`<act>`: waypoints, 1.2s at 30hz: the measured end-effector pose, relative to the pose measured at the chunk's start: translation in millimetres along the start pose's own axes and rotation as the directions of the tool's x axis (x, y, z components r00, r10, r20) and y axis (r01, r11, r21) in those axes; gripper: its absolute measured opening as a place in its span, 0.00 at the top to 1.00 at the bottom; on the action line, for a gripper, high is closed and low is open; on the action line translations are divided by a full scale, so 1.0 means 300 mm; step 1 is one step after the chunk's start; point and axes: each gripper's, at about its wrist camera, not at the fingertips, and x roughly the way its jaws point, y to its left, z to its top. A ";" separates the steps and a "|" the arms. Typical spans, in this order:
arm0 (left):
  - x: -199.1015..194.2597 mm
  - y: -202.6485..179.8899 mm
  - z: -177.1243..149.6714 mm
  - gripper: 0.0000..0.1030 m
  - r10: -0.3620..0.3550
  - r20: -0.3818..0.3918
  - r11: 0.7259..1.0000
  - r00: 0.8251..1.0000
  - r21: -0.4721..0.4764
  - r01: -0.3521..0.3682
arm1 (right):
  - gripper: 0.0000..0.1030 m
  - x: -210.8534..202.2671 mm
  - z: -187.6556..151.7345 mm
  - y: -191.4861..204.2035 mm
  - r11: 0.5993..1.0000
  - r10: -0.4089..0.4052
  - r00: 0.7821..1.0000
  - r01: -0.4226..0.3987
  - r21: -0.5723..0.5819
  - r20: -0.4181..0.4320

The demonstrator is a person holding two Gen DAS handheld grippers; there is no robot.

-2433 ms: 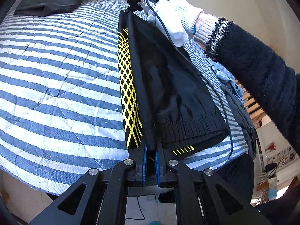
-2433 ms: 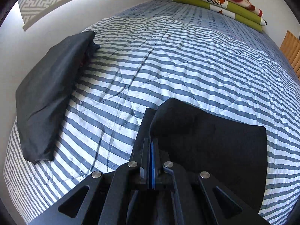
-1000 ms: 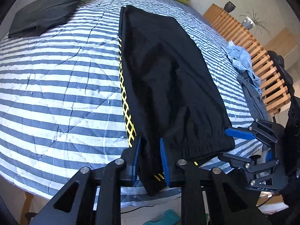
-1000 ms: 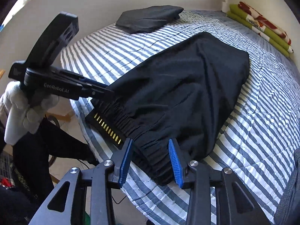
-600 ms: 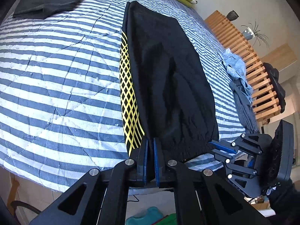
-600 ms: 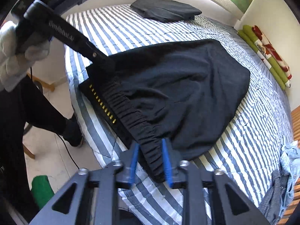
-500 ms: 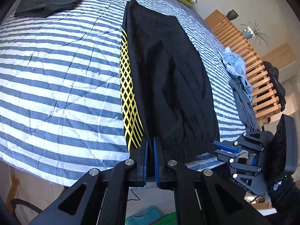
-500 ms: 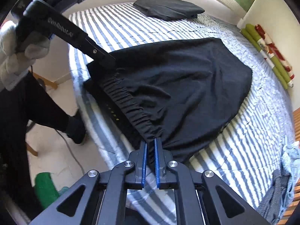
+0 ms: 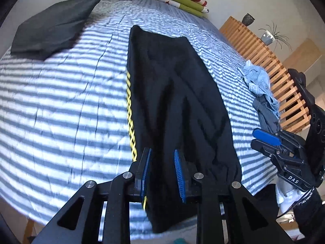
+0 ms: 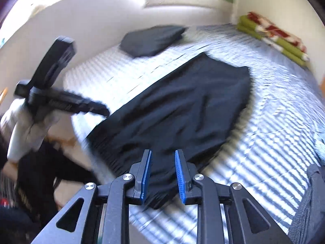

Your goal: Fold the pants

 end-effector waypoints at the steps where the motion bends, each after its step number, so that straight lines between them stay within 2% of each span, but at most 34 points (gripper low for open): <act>1: 0.024 -0.015 0.038 0.76 0.005 0.014 1.000 1.000 0.024 -0.006 | 0.79 0.018 0.021 -0.033 0.999 -0.017 1.000 0.017 0.039 0.014; 3: 0.098 -0.034 0.104 0.76 0.026 0.011 0.999 1.000 0.038 -0.026 | 0.79 0.073 0.059 -0.097 0.992 -0.038 0.999 0.034 0.119 0.033; 5: 0.177 -0.019 0.145 0.76 0.010 -0.016 1.000 1.000 0.018 -0.010 | 0.79 0.142 0.083 -0.143 0.984 -0.052 0.998 0.046 0.171 0.033; 9: 0.300 0.011 0.131 0.76 0.105 -0.067 0.994 0.992 0.046 -0.102 | 0.79 0.257 0.085 -0.197 0.973 -0.013 1.000 0.017 0.232 -0.021; 13: 0.286 0.082 0.109 0.77 0.084 -0.066 0.996 0.994 0.025 -0.083 | 0.79 0.343 0.038 -0.225 0.977 -0.003 0.992 0.030 0.210 -0.129; 15: 0.255 0.098 0.122 0.75 0.067 -0.057 0.998 0.996 0.005 -0.067 | 0.80 0.347 0.027 -0.256 0.977 0.022 0.991 0.007 0.214 -0.133; 16: 0.237 0.109 0.130 0.65 0.056 -0.044 0.998 0.997 -0.011 -0.057 | 0.79 0.339 0.031 -0.265 0.975 0.038 0.989 -0.005 0.224 -0.143; 17: 0.218 0.122 0.142 0.51 0.048 -0.025 0.998 0.999 -0.032 -0.049 | 0.79 0.322 0.036 -0.280 0.969 0.065 0.987 -0.027 0.246 -0.145; 19: 0.197 0.146 0.167 0.42 0.049 0.003 0.997 0.999 -0.064 -0.048 | 0.77 0.275 0.038 -0.319 0.951 0.113 0.989 -0.079 0.300 -0.100; 20: 0.198 0.154 0.177 0.42 0.054 0.003 0.996 0.999 -0.073 -0.053 | 0.71 0.254 0.045 -0.345 0.943 0.112 0.991 -0.083 0.323 -0.072; 24: 0.243 0.166 0.208 0.42 0.065 -0.031 0.995 0.997 -0.077 -0.067 | 0.62 0.194 0.060 -0.442 0.919 -0.004 1.000 -0.006 0.394 0.024; 26: 0.272 0.181 0.231 0.42 0.065 -0.047 0.994 0.997 -0.089 -0.069 | 0.60 0.202 0.067 -0.488 0.893 -0.010 1.000 0.003 0.449 0.012; 29: 0.313 0.202 0.259 0.42 0.061 -0.066 0.991 0.996 -0.114 -0.069 | 0.60 0.254 0.081 -0.553 0.859 0.047 0.999 -0.028 0.510 -0.023; 33: 0.341 0.230 0.295 0.43 0.019 -0.073 0.988 0.997 -0.149 -0.030 | 0.60 0.319 0.081 -0.609 0.805 0.144 0.989 -0.094 0.585 -0.039; 36: 0.353 0.247 0.314 0.44 -0.005 -0.072 0.986 0.997 -0.164 -0.007 | 0.60 0.363 0.087 -0.628 0.784 0.186 0.982 -0.125 0.608 -0.037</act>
